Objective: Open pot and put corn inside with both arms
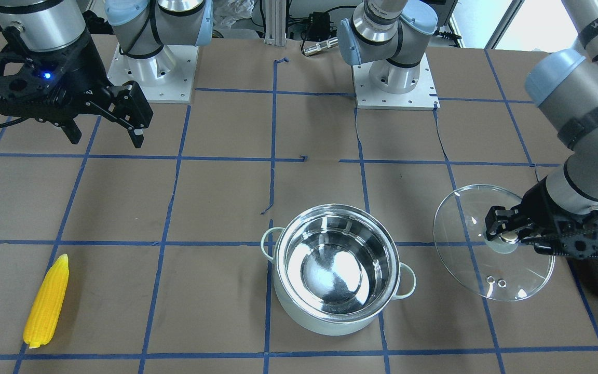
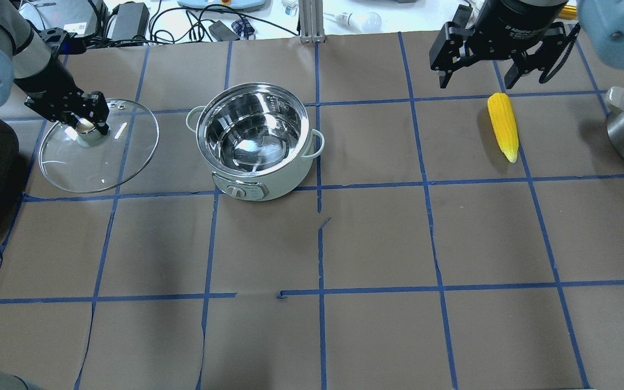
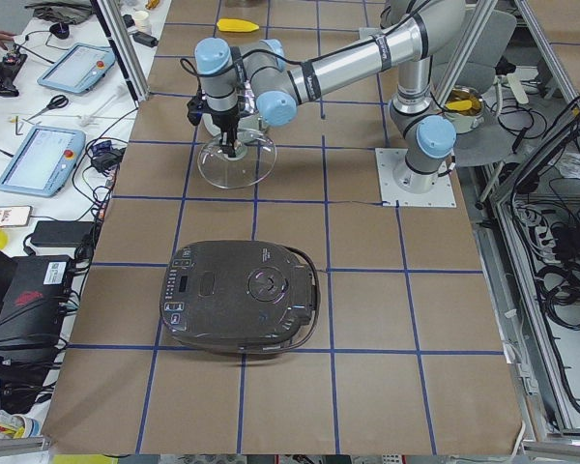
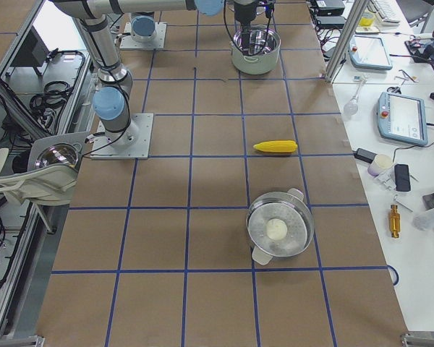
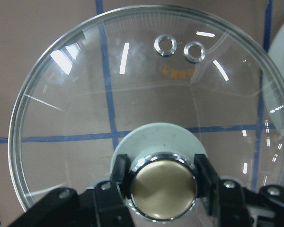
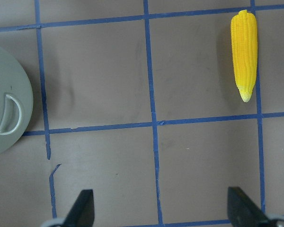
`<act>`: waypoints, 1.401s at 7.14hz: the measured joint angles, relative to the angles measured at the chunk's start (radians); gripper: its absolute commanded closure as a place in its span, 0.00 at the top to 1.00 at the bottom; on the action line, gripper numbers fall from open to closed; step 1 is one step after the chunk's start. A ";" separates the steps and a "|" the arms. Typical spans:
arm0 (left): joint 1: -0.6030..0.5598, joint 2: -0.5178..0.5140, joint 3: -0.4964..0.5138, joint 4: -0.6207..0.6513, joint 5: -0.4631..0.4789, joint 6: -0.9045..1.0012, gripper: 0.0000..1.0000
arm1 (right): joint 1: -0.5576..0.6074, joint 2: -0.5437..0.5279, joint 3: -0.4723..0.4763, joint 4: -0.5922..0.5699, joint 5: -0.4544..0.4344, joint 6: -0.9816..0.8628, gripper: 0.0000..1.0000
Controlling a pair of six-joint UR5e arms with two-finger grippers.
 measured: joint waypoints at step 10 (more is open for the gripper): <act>0.044 -0.139 -0.056 0.285 -0.020 0.070 0.12 | 0.000 0.004 -0.002 0.005 0.004 -0.002 1.00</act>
